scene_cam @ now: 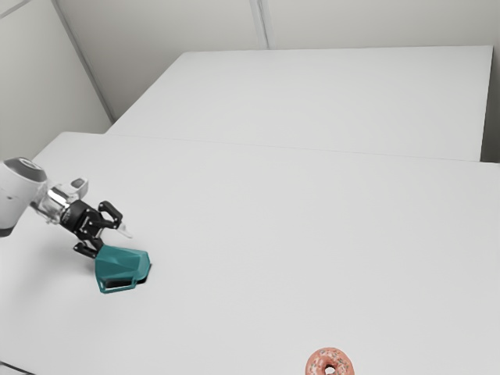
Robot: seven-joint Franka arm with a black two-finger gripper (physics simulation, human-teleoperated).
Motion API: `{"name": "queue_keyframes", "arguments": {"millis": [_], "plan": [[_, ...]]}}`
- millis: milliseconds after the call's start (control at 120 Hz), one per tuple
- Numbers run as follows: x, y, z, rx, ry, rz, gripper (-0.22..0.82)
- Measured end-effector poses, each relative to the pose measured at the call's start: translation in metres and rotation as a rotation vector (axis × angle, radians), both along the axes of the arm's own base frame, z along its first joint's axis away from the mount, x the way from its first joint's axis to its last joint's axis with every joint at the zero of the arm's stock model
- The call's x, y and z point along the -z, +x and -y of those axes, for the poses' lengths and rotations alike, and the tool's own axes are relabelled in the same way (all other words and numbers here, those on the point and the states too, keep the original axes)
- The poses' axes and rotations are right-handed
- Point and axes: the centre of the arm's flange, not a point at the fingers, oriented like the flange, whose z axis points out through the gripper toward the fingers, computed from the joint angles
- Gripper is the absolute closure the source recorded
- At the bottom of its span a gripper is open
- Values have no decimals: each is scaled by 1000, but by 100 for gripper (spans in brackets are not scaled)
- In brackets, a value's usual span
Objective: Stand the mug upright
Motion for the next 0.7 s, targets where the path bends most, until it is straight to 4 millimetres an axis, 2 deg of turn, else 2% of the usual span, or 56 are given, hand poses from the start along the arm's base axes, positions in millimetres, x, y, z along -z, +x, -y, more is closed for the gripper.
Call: {"name": "queue_keyframes", "arguments": {"millis": [108,242,367,542,592,700], "plan": [[-2,1,0,4,7,6,54],[-7,4,2,11,16,16,67],[-15,9,8,23,31,29,72],[-29,17,19,39,60,41,74],[-41,23,29,67,94,55,74],[-69,43,65,193,239,100,77]]}}
